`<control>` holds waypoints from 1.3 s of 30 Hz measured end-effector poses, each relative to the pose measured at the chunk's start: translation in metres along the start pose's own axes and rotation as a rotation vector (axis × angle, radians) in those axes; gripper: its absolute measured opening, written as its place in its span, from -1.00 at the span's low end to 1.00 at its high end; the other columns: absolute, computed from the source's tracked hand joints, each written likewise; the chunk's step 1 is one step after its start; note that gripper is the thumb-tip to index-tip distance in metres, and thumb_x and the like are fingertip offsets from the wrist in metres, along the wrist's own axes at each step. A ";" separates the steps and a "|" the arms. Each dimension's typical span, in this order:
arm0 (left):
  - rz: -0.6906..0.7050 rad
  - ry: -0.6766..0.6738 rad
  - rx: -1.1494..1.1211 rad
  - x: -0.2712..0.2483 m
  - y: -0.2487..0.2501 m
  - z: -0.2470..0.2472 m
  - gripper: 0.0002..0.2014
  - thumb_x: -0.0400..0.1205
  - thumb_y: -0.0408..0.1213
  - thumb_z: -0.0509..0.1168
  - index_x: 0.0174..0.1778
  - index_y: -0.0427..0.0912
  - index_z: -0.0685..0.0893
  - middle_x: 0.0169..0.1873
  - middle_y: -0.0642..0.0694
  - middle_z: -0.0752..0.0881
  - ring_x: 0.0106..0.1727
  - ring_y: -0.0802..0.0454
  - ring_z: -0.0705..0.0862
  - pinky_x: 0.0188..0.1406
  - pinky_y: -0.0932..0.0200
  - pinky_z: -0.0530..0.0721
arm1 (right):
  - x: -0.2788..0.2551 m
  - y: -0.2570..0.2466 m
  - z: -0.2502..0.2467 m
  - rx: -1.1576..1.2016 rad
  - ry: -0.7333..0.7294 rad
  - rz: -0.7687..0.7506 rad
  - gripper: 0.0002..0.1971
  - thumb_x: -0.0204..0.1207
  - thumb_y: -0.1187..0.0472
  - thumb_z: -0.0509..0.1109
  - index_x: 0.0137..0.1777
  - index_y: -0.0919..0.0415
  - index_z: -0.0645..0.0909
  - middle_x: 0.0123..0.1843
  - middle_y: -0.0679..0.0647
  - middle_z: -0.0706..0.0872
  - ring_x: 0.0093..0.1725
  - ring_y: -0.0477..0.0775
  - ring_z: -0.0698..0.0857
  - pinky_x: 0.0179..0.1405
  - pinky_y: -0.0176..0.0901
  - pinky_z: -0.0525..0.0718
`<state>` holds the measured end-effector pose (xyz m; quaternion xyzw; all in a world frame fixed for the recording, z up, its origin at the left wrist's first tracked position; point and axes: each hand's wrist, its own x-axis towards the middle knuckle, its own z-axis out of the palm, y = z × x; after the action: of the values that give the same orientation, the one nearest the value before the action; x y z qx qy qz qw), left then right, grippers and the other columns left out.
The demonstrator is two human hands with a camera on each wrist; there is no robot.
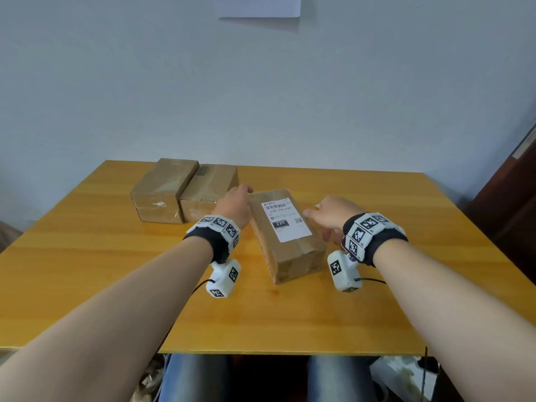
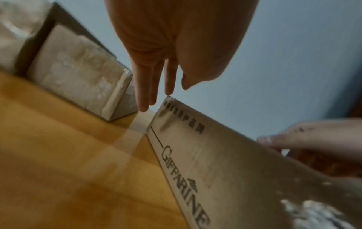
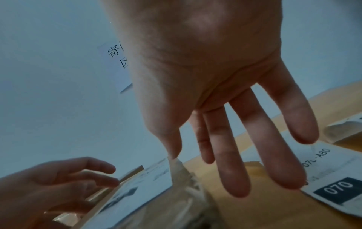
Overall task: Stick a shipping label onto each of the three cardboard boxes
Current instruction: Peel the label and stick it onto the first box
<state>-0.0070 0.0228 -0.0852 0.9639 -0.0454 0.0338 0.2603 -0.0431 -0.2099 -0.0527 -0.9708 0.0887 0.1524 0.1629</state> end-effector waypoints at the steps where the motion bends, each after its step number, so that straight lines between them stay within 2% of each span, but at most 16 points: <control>1: 0.006 0.029 0.051 0.003 0.002 -0.001 -0.64 0.79 -0.38 0.13 0.52 -0.15 0.48 0.37 -0.16 0.66 0.23 -0.18 0.71 0.17 -0.07 0.72 | 0.002 -0.003 0.002 0.026 -0.014 -0.011 -0.41 0.73 -0.30 0.20 0.11 0.27 0.71 -0.24 0.10 0.90 -0.39 0.12 0.79 -0.30 -0.14 0.71; 4: 0.026 0.057 0.135 0.009 0.010 0.003 -0.63 0.76 -0.39 0.13 0.51 -0.16 0.47 0.33 -0.17 0.67 0.17 -0.21 0.73 0.10 -0.09 0.74 | 0.005 -0.014 0.009 0.111 -0.113 -0.037 -0.43 0.76 -0.23 0.23 0.28 0.31 0.70 0.02 0.26 0.89 -0.33 0.22 0.81 -0.37 -0.17 0.64; 7: 0.027 0.046 0.143 0.010 0.019 0.011 -0.64 0.79 -0.30 0.09 0.52 -0.13 0.45 0.32 -0.16 0.67 0.13 -0.22 0.75 0.06 -0.11 0.72 | 0.001 -0.021 0.010 0.238 -0.211 -0.055 -0.62 0.81 -0.08 0.24 0.38 0.21 0.59 -0.16 0.20 0.89 -0.44 0.17 0.84 -0.56 -0.26 0.67; 9: 0.064 0.046 0.183 0.011 0.022 0.015 -0.66 0.81 -0.24 0.06 0.51 -0.14 0.44 0.35 -0.17 0.64 0.14 -0.24 0.75 -0.02 -0.05 0.62 | -0.003 -0.024 0.008 0.281 -0.256 -0.065 -0.68 0.84 -0.01 0.22 0.41 0.18 0.55 -0.24 0.21 0.88 -0.45 0.16 0.85 -0.61 -0.29 0.67; 11: 0.124 0.036 0.238 0.012 0.022 0.019 -0.66 0.84 -0.22 0.03 0.50 -0.20 0.47 0.36 -0.16 0.59 0.16 -0.21 0.73 -0.11 0.00 0.50 | -0.005 -0.027 0.008 0.287 -0.309 -0.066 -0.67 0.84 -0.03 0.21 0.40 0.19 0.56 -0.21 0.24 0.90 -0.34 0.20 0.90 -0.34 -0.14 0.81; 13: 0.171 0.027 0.278 0.012 0.023 0.022 -0.68 0.85 -0.20 0.02 0.43 -0.24 0.51 0.33 -0.18 0.57 0.11 -0.18 0.70 -0.14 0.05 0.59 | -0.003 -0.027 0.011 0.288 -0.337 -0.056 -0.65 0.82 -0.07 0.21 0.38 0.16 0.57 -0.18 0.25 0.91 -0.25 0.25 0.91 0.01 0.07 0.79; 15: 0.199 0.022 0.308 0.014 0.024 0.025 -0.68 0.85 -0.22 0.02 0.40 -0.27 0.52 0.29 -0.24 0.56 0.08 -0.24 0.68 -0.03 -0.07 0.71 | -0.001 -0.027 0.013 0.309 -0.334 -0.045 -0.66 0.82 -0.07 0.21 0.34 0.16 0.58 -0.19 0.27 0.90 -0.26 0.28 0.91 0.03 0.10 0.73; 19: 0.269 -0.024 0.442 0.017 0.026 0.036 -0.65 0.87 -0.22 -0.01 0.40 -0.20 0.61 0.45 -0.25 0.51 0.35 -0.28 0.49 0.20 -0.24 0.66 | -0.001 -0.025 0.014 0.323 -0.328 -0.051 -0.67 0.82 -0.06 0.21 0.29 0.20 0.58 -0.19 0.28 0.90 -0.19 0.32 0.92 0.02 0.10 0.65; 22: 0.253 -0.090 0.477 0.020 0.024 0.041 -0.54 0.87 -0.03 -0.09 0.61 -0.10 0.43 0.56 -0.29 0.42 0.47 -0.35 0.42 0.34 -0.29 0.51 | 0.000 -0.025 0.014 0.327 -0.324 -0.051 -0.67 0.83 -0.04 0.20 0.25 0.23 0.57 -0.20 0.29 0.90 -0.15 0.34 0.92 0.01 0.10 0.63; 24: 0.175 -0.102 0.408 0.017 0.024 0.046 -0.46 0.85 0.07 -0.11 0.67 -0.14 0.31 0.57 -0.33 0.38 0.46 -0.39 0.41 0.44 -0.28 0.42 | 0.001 -0.026 0.015 0.312 -0.334 -0.057 -0.67 0.84 -0.04 0.17 0.25 0.24 0.55 -0.20 0.29 0.90 -0.14 0.33 0.92 0.05 0.14 0.68; 28: 0.045 -0.119 0.291 0.015 0.024 0.053 -0.36 0.81 0.13 -0.06 0.76 -0.13 0.08 0.67 -0.38 0.14 0.51 -0.52 0.34 0.48 -0.28 0.39 | 0.005 -0.027 0.014 0.275 -0.366 -0.063 -0.66 0.86 -0.03 0.12 0.24 0.25 0.53 -0.18 0.30 0.90 -0.10 0.33 0.92 0.31 0.35 0.73; 30: 0.068 -0.123 0.319 0.013 0.028 0.048 -0.34 0.82 0.12 -0.08 0.79 -0.14 0.00 0.70 -0.37 0.10 0.54 -0.50 0.34 0.47 -0.25 0.42 | 0.007 -0.027 0.012 0.270 -0.375 -0.057 -0.66 0.85 -0.04 0.14 0.24 0.25 0.54 -0.17 0.29 0.90 -0.10 0.32 0.92 0.32 0.36 0.72; 32: 0.130 -0.127 0.408 0.011 0.032 0.045 -0.40 0.86 0.02 -0.09 0.78 -0.21 0.04 0.70 -0.31 0.11 0.55 -0.42 0.33 0.45 -0.23 0.48 | 0.009 -0.025 0.009 0.269 -0.380 -0.056 -0.66 0.83 -0.06 0.20 0.25 0.23 0.58 -0.16 0.27 0.91 -0.11 0.30 0.92 0.33 0.38 0.72; 34: 0.215 -0.107 0.524 0.016 0.028 0.046 -0.50 0.88 -0.11 -0.09 0.73 -0.23 0.23 0.71 -0.27 0.11 0.56 -0.40 0.28 0.35 -0.29 0.56 | 0.012 -0.023 0.006 0.274 -0.388 -0.058 -0.67 0.80 -0.07 0.26 0.24 0.21 0.63 -0.16 0.25 0.91 -0.11 0.30 0.93 0.29 0.35 0.75; 37: 0.262 -0.099 0.601 0.027 0.022 0.053 -0.59 0.85 -0.21 -0.05 0.55 -0.15 0.52 0.69 -0.28 0.17 0.47 -0.43 0.32 0.05 -0.20 0.61 | 0.017 -0.023 0.002 0.249 -0.407 -0.052 -0.69 0.78 -0.06 0.32 0.21 0.20 0.66 -0.14 0.23 0.92 -0.06 0.33 0.92 0.02 0.14 0.73; 39: 0.181 -0.098 0.506 0.028 0.024 0.052 -0.58 0.84 -0.15 -0.03 0.60 -0.13 0.42 0.61 -0.27 0.24 0.38 -0.41 0.43 -0.05 -0.14 0.58 | 0.020 -0.027 -0.002 0.193 -0.417 -0.053 -0.69 0.77 -0.06 0.34 0.22 0.19 0.68 -0.11 0.18 0.93 -0.04 0.31 0.92 -0.17 -0.09 0.72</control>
<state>0.0203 -0.0260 -0.1161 0.9908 -0.1340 0.0206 0.0048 -0.0179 -0.1882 -0.0497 -0.9002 0.0414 0.3363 0.2737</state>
